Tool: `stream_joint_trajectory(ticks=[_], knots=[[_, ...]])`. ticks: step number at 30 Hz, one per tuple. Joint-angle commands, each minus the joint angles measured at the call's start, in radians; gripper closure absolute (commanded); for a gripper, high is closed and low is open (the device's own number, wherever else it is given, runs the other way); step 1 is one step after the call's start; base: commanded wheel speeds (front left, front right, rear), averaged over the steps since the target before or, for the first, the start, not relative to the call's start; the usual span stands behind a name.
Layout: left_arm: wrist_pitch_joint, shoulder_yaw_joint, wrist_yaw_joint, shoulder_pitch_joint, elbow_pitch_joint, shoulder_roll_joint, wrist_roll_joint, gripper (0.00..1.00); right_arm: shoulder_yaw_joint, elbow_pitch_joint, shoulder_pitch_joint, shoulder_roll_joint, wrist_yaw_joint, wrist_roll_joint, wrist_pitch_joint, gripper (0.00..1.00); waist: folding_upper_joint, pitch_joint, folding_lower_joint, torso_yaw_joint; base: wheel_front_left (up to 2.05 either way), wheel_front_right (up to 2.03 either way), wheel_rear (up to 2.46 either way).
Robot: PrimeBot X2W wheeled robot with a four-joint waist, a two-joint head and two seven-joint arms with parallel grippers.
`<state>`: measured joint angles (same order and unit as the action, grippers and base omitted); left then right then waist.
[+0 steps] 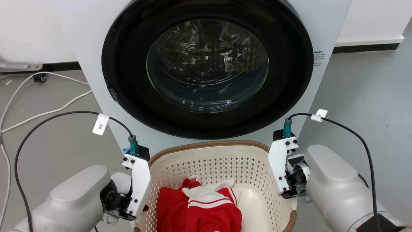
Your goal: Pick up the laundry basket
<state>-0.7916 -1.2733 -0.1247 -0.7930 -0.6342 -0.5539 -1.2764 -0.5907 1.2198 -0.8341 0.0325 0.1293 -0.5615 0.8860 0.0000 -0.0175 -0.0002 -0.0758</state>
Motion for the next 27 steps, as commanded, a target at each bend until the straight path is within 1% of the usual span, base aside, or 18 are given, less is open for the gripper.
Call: stream_joint_trajectory(ticks=[1, 8, 27], knots=[[-0.035, -0.014, -0.01, 0.014, 0.0, -0.033, 0.028, 1.0, -0.007, -0.002, -0.01, 0.032, 0.002, 0.009, -0.005, 1.0, 0.0, -0.003, 0.0002, -0.001, 0.0, 0.0, 0.0], [-0.024, -0.013, -0.01, 0.008, 0.01, -0.032, 0.011, 1.0, -0.011, 0.004, -0.007, 0.032, 0.002, -0.006, 0.003, 1.0, 0.0, -0.01, 0.0002, -0.003, 0.0, 0.0, 0.0], [-0.012, -0.013, -0.01, 0.014, -0.005, -0.015, 0.028, 1.0, -0.032, 0.009, -0.006, 0.03, 0.003, -0.03, -0.001, 1.0, 0.0, -0.028, 0.0002, 0.0, 0.0, 0.0, 0.0]])
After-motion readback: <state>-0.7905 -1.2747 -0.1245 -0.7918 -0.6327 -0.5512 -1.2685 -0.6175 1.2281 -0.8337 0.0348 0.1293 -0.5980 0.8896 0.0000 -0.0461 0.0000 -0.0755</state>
